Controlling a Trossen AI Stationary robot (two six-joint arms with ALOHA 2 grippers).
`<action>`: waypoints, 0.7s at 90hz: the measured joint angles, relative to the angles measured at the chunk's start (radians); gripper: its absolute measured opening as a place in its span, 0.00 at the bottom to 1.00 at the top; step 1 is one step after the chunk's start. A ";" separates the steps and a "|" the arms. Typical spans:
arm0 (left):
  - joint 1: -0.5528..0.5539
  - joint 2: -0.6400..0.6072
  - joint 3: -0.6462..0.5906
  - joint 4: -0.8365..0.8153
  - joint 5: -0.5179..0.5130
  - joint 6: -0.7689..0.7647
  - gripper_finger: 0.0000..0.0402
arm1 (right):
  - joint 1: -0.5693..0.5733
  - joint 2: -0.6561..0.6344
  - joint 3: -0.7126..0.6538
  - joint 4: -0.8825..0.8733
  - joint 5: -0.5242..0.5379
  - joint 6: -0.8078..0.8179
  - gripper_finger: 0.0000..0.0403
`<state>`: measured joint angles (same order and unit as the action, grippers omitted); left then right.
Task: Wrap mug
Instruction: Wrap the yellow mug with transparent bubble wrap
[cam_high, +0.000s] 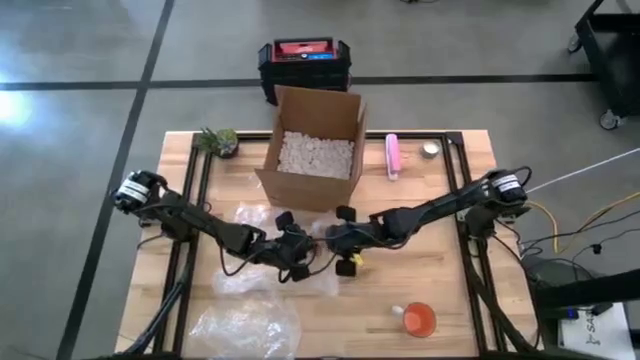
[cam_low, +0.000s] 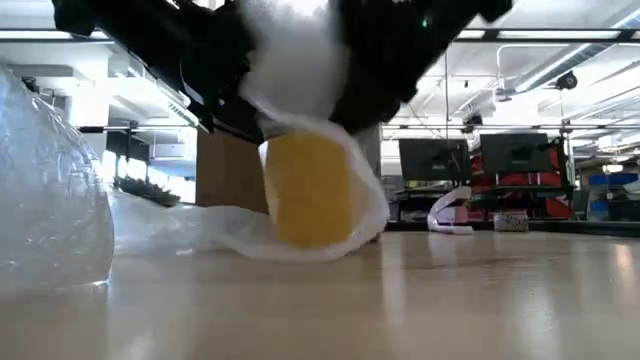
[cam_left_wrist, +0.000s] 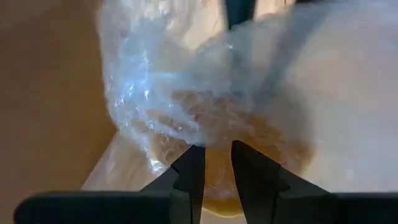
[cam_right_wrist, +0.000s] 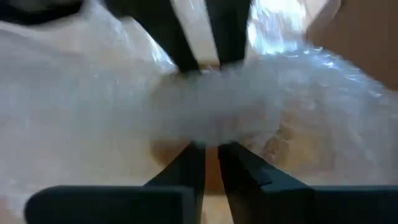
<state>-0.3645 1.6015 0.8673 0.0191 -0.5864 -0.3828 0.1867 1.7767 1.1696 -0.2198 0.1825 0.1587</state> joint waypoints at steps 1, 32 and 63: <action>0.000 -0.002 0.000 -0.001 0.000 0.000 0.16 | 0.000 0.002 0.000 0.001 0.000 0.002 0.04; -0.011 -0.147 0.072 -0.143 0.040 0.001 0.16 | 0.000 0.006 0.007 -0.005 -0.001 0.004 0.00; 0.040 -0.133 0.047 -0.076 0.039 0.048 0.16 | 0.000 0.006 0.010 -0.007 -0.002 -0.003 0.01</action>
<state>-0.3243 1.4685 0.9148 -0.0571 -0.5479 -0.3345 0.1867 1.7832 1.1797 -0.2272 0.1802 0.1558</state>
